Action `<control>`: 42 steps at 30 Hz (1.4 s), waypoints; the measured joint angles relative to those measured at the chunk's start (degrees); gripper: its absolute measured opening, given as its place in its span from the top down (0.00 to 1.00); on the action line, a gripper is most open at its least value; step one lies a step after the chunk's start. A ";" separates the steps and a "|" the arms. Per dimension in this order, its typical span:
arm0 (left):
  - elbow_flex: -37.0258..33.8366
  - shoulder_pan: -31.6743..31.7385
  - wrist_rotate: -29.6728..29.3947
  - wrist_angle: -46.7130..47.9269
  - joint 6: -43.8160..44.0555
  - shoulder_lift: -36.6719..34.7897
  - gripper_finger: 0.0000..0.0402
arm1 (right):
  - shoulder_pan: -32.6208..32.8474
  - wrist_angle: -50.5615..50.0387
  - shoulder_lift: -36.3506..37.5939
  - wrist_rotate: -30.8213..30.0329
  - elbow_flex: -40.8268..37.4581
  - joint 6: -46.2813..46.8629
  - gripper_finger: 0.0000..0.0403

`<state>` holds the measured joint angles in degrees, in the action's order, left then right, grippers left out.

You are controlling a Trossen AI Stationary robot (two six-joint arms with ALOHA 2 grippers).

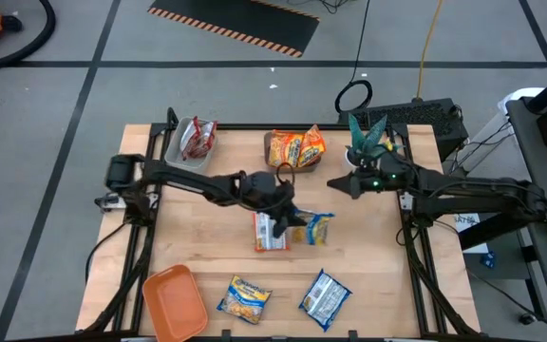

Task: Sort Maruchan noodles
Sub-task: Put the top right blue noodle pack into the orange bin

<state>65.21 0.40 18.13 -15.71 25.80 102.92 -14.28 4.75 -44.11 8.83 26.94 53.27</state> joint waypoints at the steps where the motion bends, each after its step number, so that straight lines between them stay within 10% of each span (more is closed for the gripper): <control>1: 0.02 0.00 0.01 3.60 -1.26 -1.81 0.70 | 0.00 -0.10 0.44 -1.16 0.00 -0.02 0.79; 13: 0.02 0.00 0.39 34.97 -6.96 -22.23 0.71 | 4.52 -3.81 -0.62 -1.82 -0.04 3.59 0.79; 23: 0.02 -1.80 0.37 51.12 -6.63 -34.14 0.71 | 15.05 -2.96 -0.93 -15.52 -0.04 9.28 0.79; 42: 0.01 -25.29 -7.77 69.95 10.34 -40.26 0.71 | 17.69 -6.71 -1.06 -13.55 -0.04 2.98 0.79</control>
<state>65.22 -24.89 10.36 54.23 36.14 62.66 3.41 -1.95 -45.17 -4.72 26.89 56.25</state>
